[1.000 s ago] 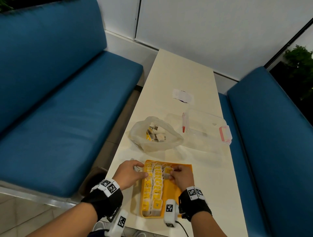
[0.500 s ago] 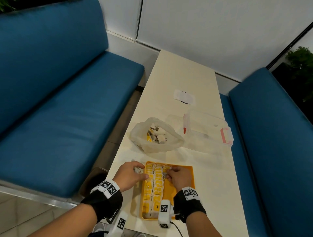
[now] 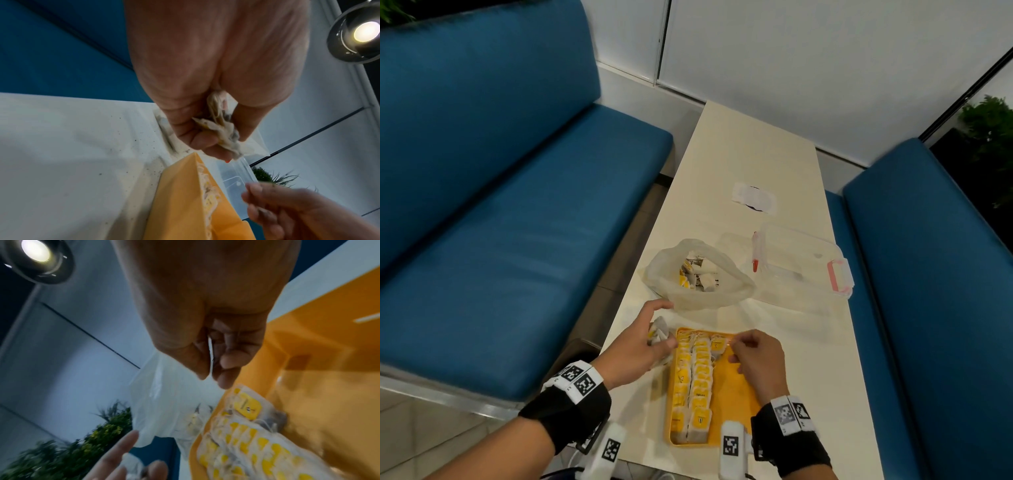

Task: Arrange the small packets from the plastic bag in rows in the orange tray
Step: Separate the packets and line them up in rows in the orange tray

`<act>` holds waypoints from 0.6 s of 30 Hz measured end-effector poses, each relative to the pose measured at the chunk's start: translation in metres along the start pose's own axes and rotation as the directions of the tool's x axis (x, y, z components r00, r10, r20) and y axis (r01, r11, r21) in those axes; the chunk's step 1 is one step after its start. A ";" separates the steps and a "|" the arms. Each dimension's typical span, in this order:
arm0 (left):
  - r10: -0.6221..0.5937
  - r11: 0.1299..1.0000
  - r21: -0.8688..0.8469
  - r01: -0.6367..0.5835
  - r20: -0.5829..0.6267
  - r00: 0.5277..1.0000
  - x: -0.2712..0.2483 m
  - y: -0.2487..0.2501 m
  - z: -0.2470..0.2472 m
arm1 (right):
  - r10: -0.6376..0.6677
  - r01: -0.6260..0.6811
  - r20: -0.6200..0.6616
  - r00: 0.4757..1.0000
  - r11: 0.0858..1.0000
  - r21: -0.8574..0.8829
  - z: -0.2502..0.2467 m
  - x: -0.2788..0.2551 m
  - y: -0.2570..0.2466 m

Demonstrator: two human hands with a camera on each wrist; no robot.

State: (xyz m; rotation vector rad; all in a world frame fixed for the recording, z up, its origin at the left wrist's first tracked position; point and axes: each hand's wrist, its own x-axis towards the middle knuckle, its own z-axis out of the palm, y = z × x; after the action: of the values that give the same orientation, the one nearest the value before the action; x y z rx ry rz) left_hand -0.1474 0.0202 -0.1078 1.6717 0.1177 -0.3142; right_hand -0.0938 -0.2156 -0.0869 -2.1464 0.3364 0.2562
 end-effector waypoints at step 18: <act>0.029 0.990 -0.137 0.015 0.313 0.949 0.002 0.017 0.014 | -0.235 0.201 0.410 0.881 0.972 0.125 0.020 -0.021 -0.040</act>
State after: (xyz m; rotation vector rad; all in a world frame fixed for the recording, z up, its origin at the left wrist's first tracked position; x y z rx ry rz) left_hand -0.1430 0.0040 -0.0930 1.4647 -0.1035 -0.5519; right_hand -0.1010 -0.1747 -0.0606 -1.9642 -0.1458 0.5566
